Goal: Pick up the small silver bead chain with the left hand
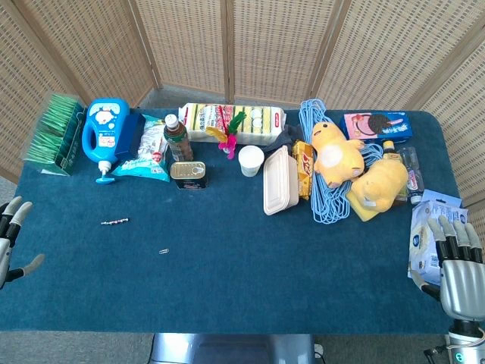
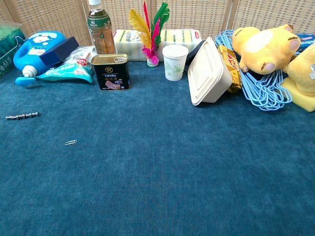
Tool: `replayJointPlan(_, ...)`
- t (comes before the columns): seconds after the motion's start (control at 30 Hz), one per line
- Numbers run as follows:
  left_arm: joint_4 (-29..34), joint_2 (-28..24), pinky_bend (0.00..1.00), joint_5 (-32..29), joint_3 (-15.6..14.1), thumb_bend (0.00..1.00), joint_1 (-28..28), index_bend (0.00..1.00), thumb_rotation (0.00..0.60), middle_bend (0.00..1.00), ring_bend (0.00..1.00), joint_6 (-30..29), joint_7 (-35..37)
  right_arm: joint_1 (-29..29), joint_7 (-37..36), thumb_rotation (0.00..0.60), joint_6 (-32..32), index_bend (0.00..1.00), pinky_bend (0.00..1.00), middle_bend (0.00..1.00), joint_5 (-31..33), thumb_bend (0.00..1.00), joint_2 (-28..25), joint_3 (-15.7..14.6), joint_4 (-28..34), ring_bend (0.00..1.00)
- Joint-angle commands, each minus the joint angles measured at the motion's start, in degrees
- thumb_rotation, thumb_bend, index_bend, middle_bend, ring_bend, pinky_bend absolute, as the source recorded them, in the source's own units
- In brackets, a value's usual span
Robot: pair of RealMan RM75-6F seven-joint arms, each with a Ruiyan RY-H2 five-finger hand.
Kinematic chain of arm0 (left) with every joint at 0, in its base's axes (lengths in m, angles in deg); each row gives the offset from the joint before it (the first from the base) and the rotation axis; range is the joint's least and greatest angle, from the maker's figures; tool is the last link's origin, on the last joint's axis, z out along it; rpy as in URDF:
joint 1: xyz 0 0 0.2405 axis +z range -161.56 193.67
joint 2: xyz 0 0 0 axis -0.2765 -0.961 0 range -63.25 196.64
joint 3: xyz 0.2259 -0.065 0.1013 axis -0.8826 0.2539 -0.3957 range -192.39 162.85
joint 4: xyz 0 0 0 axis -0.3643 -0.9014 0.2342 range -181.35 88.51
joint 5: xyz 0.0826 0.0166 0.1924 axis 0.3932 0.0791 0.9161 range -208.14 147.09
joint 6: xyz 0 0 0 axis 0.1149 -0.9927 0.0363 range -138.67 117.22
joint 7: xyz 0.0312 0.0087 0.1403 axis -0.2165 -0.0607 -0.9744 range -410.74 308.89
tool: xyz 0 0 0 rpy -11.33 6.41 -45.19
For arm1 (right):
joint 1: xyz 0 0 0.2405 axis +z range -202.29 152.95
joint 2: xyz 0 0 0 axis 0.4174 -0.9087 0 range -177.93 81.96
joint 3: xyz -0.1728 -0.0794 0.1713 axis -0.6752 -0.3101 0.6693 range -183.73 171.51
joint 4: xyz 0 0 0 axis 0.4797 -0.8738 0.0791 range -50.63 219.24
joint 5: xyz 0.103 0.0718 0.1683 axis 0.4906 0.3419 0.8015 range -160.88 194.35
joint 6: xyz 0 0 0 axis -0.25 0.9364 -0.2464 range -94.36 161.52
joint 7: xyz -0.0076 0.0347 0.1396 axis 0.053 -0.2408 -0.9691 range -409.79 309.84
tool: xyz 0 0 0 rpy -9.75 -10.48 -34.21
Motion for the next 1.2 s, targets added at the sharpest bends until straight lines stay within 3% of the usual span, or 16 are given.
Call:
replayJointPlan(0.03,0.0,0.0,0.00,-0.5,0.1,0.35,0.0,0.00,0.600,0.00,0.00,0.4,-0.1,0.1,-1.0,0.600,-0.5,0.00,0.00,0.00,0.0,0.00,-0.5,-0.2,0.4,0.00)
replayJointPlan(0.23,-0.2,0.3,0.00,-1.7,0.2,0.35,-0.5,0.00,0.600,0.00,0.00,2.3,-0.3,0.1,-1.2,0.600,-1.4,0.00,0.00,0.00,0.4,0.00,-0.7,-0.6,0.7,0.00)
replayJointPlan(0.4,-1.4,1.2,0.00,-4.2,0.7,0.35,-1.9,0.08,0.600,0.00,0.00,6.0,-0.6,0.2,-1.4,0.600,-1.8,0.00,0.00,0.00,0.4,0.00,-0.9,-0.7,1.2,0.00)
replayJointPlan(0.43,-1.5,1.7,0.00,-5.8,1.1,0.35,-3.7,0.09,0.600,0.00,0.00,9.9,-1.7,0.3,-1.5,0.600,-2.8,0.00,0.00,0.00,0.9,0.00,-1.2,-1.1,1.4,0.00)
replayJointPlan(0.53,-1.6,2.7,0.00,-8.8,2.7,0.35,-6.1,0.12,0.600,0.00,0.00,13.7,-2.8,0.5,-1.6,0.600,-4.1,0.00,0.00,0.00,1.8,0.00,-1.8,-1.1,1.9,0.00)
replayJointPlan(0.83,-4.9,6.6,0.00,-13.7,5.5,0.35,-9.9,0.22,0.600,0.00,0.00,18.3,-4.2,0.8,-1.7,0.600,-5.5,0.00,0.00,0.00,1.9,0.00,-2.8,-1.7,2.5,0.00)
replayJointPlan(1.2,-7.8,10.6,0.00,-18.1,6.5,0.51,-12.6,0.34,0.600,0.00,0.00,21.8,-7.9,1.1,-1.9,0.600,-6.7,0.00,0.00,0.00,2.8,0.00,-3.2,-1.9,2.8,0.00)
